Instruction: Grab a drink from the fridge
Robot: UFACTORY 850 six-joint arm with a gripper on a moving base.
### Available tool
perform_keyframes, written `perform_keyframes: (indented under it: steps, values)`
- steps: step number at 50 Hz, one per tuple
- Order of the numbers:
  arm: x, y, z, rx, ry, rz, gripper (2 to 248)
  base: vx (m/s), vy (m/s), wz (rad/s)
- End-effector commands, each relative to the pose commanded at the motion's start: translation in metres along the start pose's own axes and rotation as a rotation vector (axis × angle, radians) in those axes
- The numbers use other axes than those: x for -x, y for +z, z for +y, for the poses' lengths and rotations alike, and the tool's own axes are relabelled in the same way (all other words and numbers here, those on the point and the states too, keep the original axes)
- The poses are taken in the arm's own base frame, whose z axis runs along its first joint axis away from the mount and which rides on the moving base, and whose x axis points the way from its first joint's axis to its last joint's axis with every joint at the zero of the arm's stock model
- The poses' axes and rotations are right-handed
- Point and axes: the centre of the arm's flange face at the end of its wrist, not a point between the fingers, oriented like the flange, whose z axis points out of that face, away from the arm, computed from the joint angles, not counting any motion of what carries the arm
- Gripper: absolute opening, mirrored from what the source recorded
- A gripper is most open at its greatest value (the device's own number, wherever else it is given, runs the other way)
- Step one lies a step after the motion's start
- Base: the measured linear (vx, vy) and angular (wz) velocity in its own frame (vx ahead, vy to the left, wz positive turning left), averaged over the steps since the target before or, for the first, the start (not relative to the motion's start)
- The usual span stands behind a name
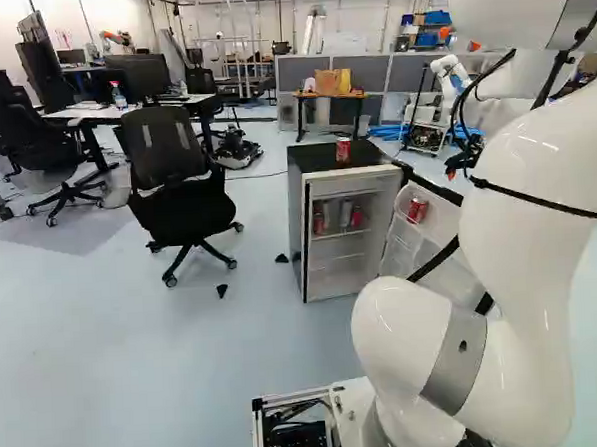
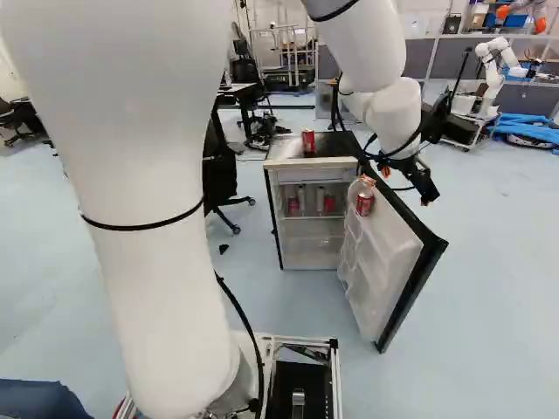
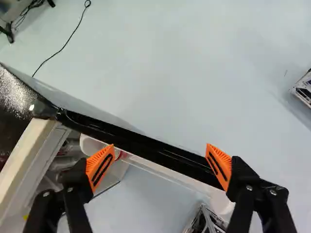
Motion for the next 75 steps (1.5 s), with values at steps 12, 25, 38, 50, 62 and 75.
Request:
perform_keyframes:
  steps: [12, 25, 38, 50, 62, 75]
  values:
    - [-0.012, 0.009, 0.011, 0.0, 0.074, -0.031, 247, 0.0, 0.0, 0.0]
    - [-0.026, 0.018, 0.023, 0.009, 0.1, -0.062, 247, 0.0, 0.0, 0.0]
    - [-0.04, 0.028, 0.035, 0.016, 0.12, -0.085, 247, 0.0, 0.0, 0.0]
    - [-0.054, 0.038, 0.045, 0.021, 0.137, -0.104, 247, 0.0, 0.0, 0.0]
    - [-0.069, 0.049, 0.051, 0.021, 0.147, -0.121, 247, 0.0, 0.0, 0.0]
    - [-0.086, 0.063, 0.054, 0.017, 0.152, -0.141, 247, 0.0, 0.0, 0.0]
